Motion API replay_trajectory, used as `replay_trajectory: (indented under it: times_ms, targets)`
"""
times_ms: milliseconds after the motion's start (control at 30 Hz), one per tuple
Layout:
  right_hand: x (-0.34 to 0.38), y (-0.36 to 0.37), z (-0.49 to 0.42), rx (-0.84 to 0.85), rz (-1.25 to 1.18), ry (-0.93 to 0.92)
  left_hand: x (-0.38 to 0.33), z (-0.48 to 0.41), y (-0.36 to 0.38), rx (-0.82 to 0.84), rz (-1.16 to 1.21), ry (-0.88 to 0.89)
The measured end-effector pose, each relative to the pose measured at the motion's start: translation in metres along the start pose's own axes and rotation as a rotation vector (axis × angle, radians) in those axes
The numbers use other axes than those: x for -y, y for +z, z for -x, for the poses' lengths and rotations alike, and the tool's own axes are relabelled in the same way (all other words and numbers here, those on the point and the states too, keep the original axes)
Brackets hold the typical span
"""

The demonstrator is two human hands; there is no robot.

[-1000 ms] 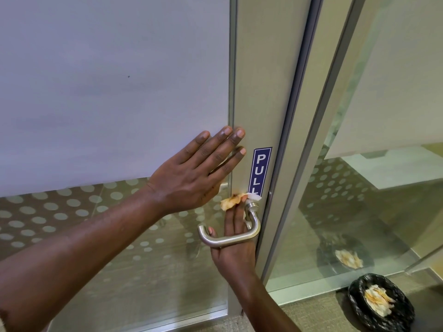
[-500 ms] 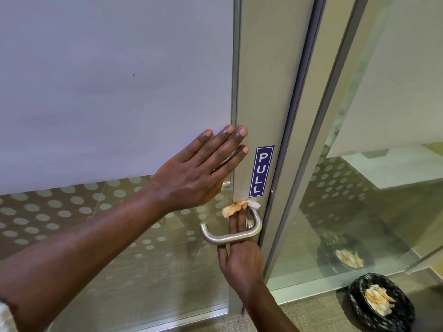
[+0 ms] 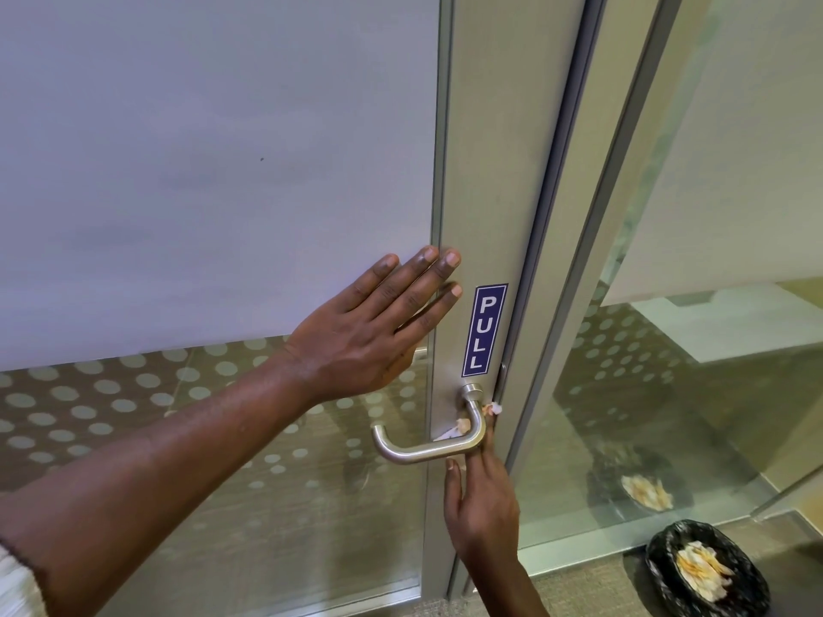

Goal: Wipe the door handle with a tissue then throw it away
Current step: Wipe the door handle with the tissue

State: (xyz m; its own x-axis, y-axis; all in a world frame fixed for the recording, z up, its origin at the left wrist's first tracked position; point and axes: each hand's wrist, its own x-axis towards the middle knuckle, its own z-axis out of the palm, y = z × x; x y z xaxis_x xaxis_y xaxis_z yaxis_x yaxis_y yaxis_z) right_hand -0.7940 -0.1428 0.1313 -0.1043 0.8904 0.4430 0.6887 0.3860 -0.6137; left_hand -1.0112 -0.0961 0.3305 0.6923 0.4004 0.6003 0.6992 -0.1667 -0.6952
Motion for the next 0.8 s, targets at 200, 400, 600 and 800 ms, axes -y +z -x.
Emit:
replay_trajectory:
  times_ms: [200, 400, 600, 800]
  targets:
    - [-0.007, -0.013, -0.013, -0.083, -0.198, -0.05, -0.001, 0.0, 0.001, 0.007, -0.009, 0.0]
    - [0.001, -0.038, -0.047, -0.211, -0.219, -0.049, -0.001, -0.001, 0.001, 0.008, -0.016, 0.002]
    - [0.035, -0.067, -0.081, -0.051, -0.091, -0.285, 0.0, -0.001, 0.0, 0.007, -0.017, 0.003]
    - [0.033, -0.072, -0.083, 0.059, 0.115, -0.424, 0.0, -0.002, -0.003, -0.002, -0.025, 0.001]
